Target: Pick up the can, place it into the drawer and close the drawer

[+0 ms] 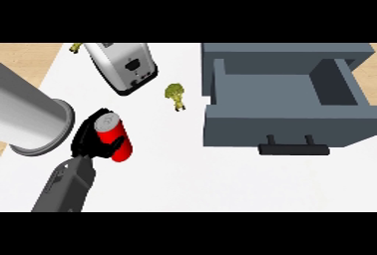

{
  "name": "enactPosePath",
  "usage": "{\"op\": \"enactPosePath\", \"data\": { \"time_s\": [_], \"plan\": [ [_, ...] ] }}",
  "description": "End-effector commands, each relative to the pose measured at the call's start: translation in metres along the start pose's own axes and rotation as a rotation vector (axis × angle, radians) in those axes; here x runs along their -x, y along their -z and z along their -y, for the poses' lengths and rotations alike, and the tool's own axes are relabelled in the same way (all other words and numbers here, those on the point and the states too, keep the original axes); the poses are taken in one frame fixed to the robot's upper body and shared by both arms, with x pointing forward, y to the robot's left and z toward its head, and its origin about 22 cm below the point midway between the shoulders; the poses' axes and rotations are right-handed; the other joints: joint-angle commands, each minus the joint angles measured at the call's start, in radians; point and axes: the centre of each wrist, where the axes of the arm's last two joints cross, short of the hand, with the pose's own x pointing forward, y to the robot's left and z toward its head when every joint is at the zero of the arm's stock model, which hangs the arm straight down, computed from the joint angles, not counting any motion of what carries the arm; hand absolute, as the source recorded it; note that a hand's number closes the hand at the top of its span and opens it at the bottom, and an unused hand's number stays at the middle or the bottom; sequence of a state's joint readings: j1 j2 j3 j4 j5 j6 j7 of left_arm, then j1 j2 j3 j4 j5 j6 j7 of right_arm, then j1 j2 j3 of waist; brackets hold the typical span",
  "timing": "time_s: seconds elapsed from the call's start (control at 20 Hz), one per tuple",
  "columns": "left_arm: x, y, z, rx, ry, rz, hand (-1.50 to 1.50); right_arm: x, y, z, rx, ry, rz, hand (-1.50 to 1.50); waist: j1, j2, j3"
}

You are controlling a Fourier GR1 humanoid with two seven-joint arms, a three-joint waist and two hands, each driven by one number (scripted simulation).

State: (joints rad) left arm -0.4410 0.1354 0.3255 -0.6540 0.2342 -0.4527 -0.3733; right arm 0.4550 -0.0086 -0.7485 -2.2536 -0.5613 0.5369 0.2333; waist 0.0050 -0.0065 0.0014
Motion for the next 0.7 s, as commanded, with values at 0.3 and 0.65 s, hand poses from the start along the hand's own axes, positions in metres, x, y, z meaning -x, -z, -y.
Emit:
{"op": "enactPosePath", "data": {
  "time_s": [0.3, 0.65],
  "plan": [
    [-0.037, 0.032, 0.091, -0.119, 0.053, 0.155, 1.5, -0.004, -0.013, 0.0, 0.018, 0.005, -0.003, -1.5, -0.01, -0.001, 0.0],
    [-0.103, 0.035, 0.133, -0.091, 0.119, 0.173, 1.5, -0.001, 0.0, -0.001, 0.029, 0.013, 0.003, -1.5, -0.006, 0.003, -0.001]
  ]
}}
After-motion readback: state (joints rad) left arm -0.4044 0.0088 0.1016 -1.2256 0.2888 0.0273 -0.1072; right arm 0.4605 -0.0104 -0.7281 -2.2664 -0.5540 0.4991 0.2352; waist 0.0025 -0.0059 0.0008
